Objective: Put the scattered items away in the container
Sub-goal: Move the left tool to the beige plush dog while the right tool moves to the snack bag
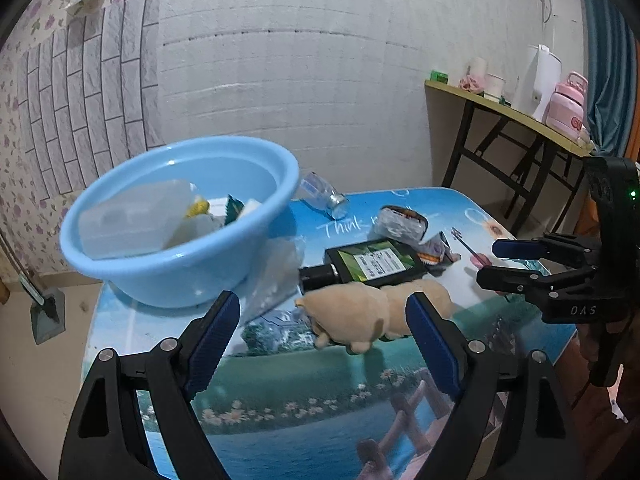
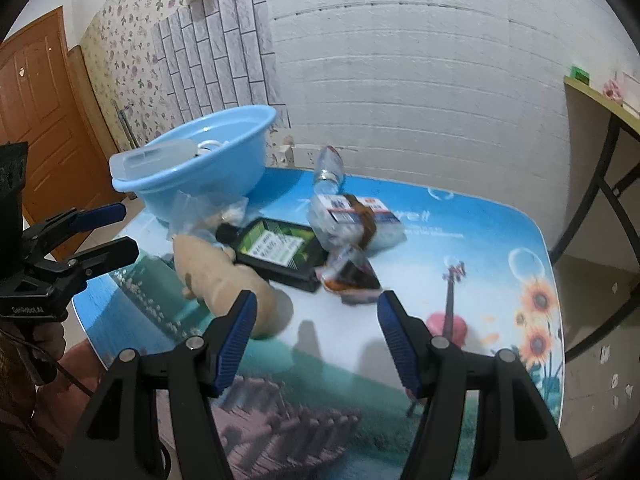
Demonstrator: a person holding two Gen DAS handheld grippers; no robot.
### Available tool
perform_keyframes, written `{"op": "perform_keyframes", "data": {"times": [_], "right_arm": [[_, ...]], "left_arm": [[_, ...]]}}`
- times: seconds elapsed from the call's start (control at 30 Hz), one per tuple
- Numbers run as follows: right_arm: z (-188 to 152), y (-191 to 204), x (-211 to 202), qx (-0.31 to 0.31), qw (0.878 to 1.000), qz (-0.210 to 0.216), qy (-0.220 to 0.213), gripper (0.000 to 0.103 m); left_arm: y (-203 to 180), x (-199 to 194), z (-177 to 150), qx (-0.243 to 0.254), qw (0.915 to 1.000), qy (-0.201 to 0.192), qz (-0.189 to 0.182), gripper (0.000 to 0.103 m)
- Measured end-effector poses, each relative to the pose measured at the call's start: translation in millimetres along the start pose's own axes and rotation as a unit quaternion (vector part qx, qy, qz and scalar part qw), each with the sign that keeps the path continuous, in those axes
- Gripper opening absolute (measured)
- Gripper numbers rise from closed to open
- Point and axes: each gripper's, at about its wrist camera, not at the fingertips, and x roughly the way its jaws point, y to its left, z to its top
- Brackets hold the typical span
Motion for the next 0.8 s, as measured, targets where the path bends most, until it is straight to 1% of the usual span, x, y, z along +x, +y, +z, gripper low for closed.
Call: {"op": "perform_keyframes", "data": {"times": [0.07,0.1,0.13,0.27,0.47,0.8], "right_arm": [[-4.0,-5.0,-0.5,0.009,1.000,-0.002,0.002,0.062],[-4.6,-7.2,-0.4,0.012,1.000,-0.002,0.002,0.062],[-5.1,-9.7,0.2,0.016,1.000,-0.003,0.003,0.062],[-5.0,-16.8,2.7,0.030,1.000,0.001,0.005,0.062],[-4.2,-20.6,7.8,0.033,0.999,0.004,0.009,0.062],[2.3,-28.2,23.3,0.045,0.999,0.019,0.019,0.062]], "left_arm": [[-2.0,3.4,-0.8,-0.002,1.0000,0.006,-0.004,0.087],[-3.7,6.3,-1.4,-0.003,0.9999,0.011,-0.005,0.090],[-4.2,8.0,-1.4,-0.003,0.9999,0.013,-0.006,0.092],[-12.3,18.4,-4.3,0.000,0.9995,0.028,-0.016,0.093],[-24.6,38.4,-6.5,0.016,0.9985,0.051,-0.014,0.094],[-11.6,53.1,-0.5,-0.009,0.9981,0.058,-0.019,0.094]]}}
